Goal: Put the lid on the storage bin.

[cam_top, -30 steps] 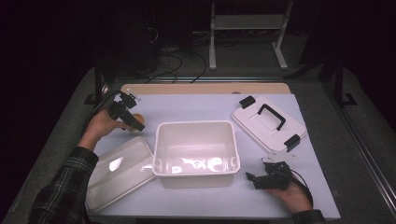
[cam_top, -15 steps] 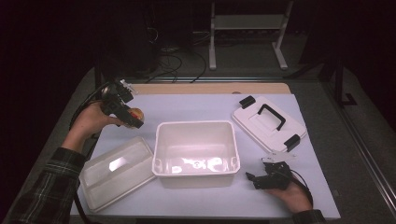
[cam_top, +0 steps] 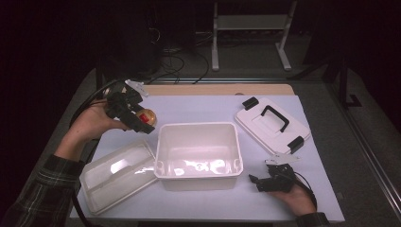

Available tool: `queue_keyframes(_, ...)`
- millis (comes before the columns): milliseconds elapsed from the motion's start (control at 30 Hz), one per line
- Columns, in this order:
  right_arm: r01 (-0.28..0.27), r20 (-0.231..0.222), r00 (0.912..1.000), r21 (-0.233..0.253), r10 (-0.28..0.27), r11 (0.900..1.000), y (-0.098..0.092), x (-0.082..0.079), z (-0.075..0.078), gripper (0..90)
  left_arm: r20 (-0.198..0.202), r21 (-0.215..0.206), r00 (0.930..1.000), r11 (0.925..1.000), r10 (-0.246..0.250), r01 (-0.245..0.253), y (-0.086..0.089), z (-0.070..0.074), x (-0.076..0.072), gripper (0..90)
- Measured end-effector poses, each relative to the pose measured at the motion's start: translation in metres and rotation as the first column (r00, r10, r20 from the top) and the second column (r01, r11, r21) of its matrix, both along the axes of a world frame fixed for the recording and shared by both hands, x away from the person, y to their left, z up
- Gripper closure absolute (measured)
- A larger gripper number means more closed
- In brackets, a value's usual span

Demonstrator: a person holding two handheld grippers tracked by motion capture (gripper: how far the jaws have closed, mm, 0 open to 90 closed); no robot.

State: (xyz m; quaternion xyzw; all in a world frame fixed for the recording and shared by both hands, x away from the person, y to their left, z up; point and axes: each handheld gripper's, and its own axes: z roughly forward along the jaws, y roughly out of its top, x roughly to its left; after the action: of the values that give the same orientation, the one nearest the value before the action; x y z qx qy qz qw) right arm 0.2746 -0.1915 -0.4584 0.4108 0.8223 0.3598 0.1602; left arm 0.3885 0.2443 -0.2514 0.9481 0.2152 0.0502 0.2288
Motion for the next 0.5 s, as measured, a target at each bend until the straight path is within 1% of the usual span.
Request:
queue_keyframes(33,0.0,0.0,1.0,0.0,0.0,1.0,0.0,0.0,0.0,15.2,0.002,0.005,0.9998,0.9998,-0.022,0.022,-0.004,0.001,-0.003,19.8)
queue_keyframes(100,0.0,0.0,1.0,0.0,0.0,1.0,0.0,0.0,0.0,15.2,-0.001,0.0,0.9985,0.9985,-0.055,0.055,-0.013,0.002,-0.008,19.8)
queue_keyframes(167,0.0,0.0,1.0,0.001,0.0,1.0,0.0,0.0,0.0,15.2,0.002,-0.001,0.9969,0.997,-0.078,0.078,-0.02,0.001,-0.012,19.8)
queue_keyframes(233,0.0,0.0,1.0,0.001,0.0,1.0,0.0,0.0,0.0,15.2,0.003,0.008,0.9947,0.9947,-0.102,0.102,-0.027,-0.001,-0.016,19.8)
queue_keyframes(267,0.0,0.0,1.0,0.001,0.0,1.0,0.0,0.0,0.0,15.2,0.005,0.007,0.9943,0.9942,-0.107,0.107,-0.03,-0.002,-0.017,19.8)
queue_keyframes(433,-0.001,0.001,1.0,0.0,0.001,1.0,0.0,0.0,0.0,15.2,-0.005,0.017,0.9887,0.9885,-0.15,0.15,-0.044,-0.013,-0.023,19.8)
queue_keyframes(500,0.0,-0.001,1.0,0.001,0.0,1.0,0.0,0.0,0.0,15.2,-0.007,0.025,0.9844,0.9841,-0.176,0.176,-0.049,-0.019,-0.024,19.8)
